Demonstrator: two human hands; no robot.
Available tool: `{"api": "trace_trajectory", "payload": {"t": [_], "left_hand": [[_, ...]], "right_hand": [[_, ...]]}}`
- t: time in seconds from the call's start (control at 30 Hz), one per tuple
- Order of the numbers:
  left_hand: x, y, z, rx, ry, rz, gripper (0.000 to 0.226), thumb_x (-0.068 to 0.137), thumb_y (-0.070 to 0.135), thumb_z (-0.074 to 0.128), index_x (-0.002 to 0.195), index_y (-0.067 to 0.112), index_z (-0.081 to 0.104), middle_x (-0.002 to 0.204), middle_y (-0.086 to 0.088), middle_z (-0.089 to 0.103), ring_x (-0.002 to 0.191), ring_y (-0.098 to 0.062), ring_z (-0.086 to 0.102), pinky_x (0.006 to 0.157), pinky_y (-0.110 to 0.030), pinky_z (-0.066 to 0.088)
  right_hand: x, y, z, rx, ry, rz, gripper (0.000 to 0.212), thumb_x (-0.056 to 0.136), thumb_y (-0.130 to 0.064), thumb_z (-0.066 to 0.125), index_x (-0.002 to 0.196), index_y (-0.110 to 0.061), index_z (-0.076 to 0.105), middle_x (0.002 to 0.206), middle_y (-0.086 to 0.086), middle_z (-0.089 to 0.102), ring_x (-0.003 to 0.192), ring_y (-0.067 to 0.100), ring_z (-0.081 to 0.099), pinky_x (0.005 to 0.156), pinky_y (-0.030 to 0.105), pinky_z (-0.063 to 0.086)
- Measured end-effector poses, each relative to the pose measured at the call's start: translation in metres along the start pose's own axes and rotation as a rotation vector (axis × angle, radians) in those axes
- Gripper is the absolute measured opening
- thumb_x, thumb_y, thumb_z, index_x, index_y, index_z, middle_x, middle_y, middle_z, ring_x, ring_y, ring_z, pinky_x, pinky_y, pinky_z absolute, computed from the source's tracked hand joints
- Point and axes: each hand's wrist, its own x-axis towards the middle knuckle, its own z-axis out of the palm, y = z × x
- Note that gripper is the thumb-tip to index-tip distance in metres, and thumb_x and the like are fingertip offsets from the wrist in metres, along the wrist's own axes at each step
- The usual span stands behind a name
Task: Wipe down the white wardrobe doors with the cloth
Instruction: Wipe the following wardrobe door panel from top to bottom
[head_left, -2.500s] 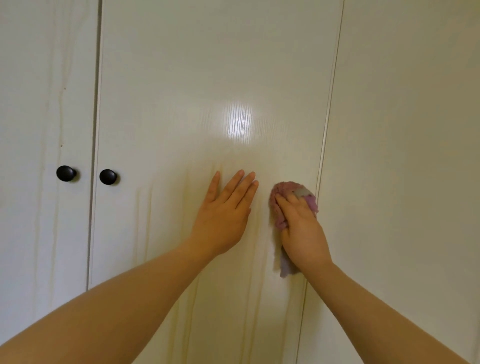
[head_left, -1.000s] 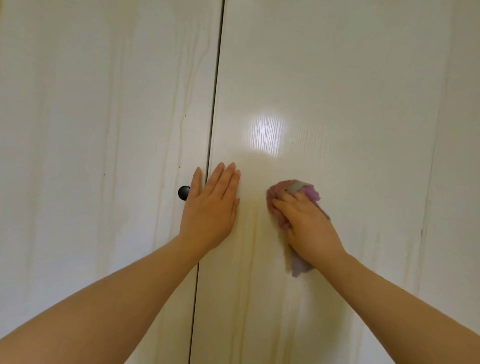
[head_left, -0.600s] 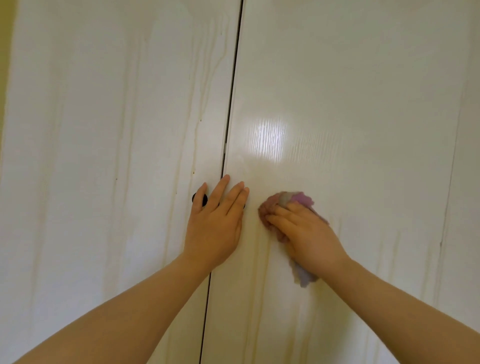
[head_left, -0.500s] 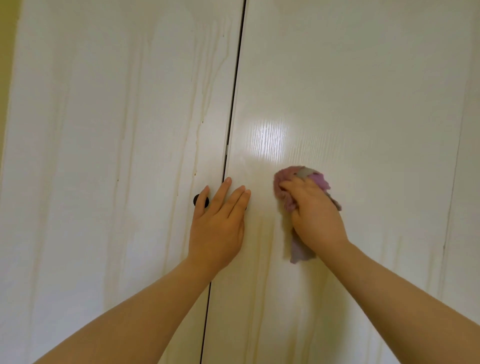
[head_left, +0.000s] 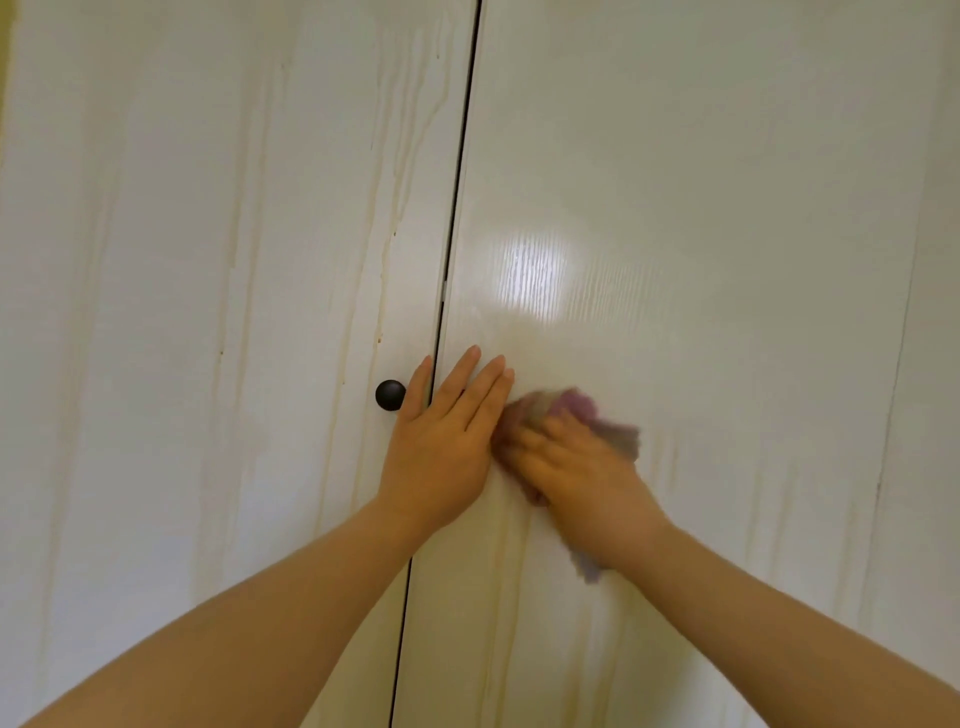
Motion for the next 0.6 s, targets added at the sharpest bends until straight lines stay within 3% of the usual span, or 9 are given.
{"api": "trace_trajectory", "payload": {"t": [0.1,0.2,0.27,0.33,0.43,0.53,0.6], "left_hand": [[0.0,-0.004,0.001,0.012,0.002,0.027,0.047,0.089,0.009,0.039,0.136,0.006,0.039,0.138,-0.011,0.051,0.134,-0.026,0.034,0.112,-0.049,0.017],[0.003,-0.004,0.002,0.022,-0.002,0.04,0.049,0.086,0.006,0.041,0.136,0.006,0.04,0.137,-0.011,0.052,0.133,-0.025,0.035,0.11,-0.051,0.022],[0.003,-0.001,0.002,0.02,-0.011,0.017,0.049,0.087,0.007,0.04,0.136,0.006,0.039,0.138,-0.011,0.051,0.134,-0.026,0.035,0.11,-0.052,0.021],[0.002,0.002,0.0,0.009,-0.022,0.014,0.047,0.089,0.008,0.038,0.136,0.006,0.039,0.139,-0.012,0.051,0.134,-0.026,0.033,0.112,-0.051,0.017],[0.003,0.006,0.0,0.037,-0.042,0.076,0.047,0.089,0.007,0.038,0.135,0.003,0.044,0.138,-0.014,0.05,0.134,-0.027,0.033,0.113,-0.051,0.012],[0.01,0.023,0.004,0.059,-0.062,0.091,0.045,0.089,0.009,0.042,0.132,0.0,0.051,0.138,-0.014,0.051,0.134,-0.027,0.037,0.113,-0.052,0.013],[0.015,0.035,0.007,0.059,-0.067,0.089,0.044,0.089,0.01,0.042,0.13,0.0,0.053,0.136,-0.014,0.053,0.131,-0.029,0.044,0.112,-0.052,0.015]], "right_hand": [[0.002,0.021,-0.01,-0.068,-0.051,-0.115,0.041,0.069,-0.019,0.06,0.109,-0.013,0.067,0.112,0.001,0.066,0.105,0.024,0.058,0.101,0.036,0.03],[0.02,0.025,-0.024,0.048,0.08,0.193,0.047,0.071,-0.018,0.039,0.107,-0.009,0.067,0.111,0.007,0.066,0.102,0.031,0.061,0.098,0.038,0.036],[0.02,0.013,-0.015,0.019,0.087,0.269,0.051,0.067,-0.022,0.049,0.113,-0.007,0.065,0.117,0.01,0.064,0.109,0.034,0.058,0.103,0.039,0.034],[0.003,0.008,-0.002,0.002,-0.017,0.126,0.055,0.063,-0.019,0.064,0.117,-0.007,0.063,0.122,0.008,0.062,0.114,0.033,0.056,0.107,0.038,0.024],[-0.013,0.03,-0.013,-0.035,0.002,0.007,0.043,0.077,-0.015,0.041,0.111,-0.009,0.067,0.117,0.006,0.065,0.108,0.028,0.059,0.101,0.037,0.028],[-0.018,0.051,-0.035,0.063,0.206,0.328,0.046,0.073,-0.009,0.035,0.106,-0.003,0.067,0.112,0.012,0.066,0.104,0.027,0.055,0.094,0.027,0.03],[-0.024,0.046,-0.031,0.055,0.269,0.421,0.047,0.073,-0.008,0.034,0.107,-0.001,0.066,0.111,0.015,0.066,0.102,0.03,0.057,0.091,0.026,0.03]]}}
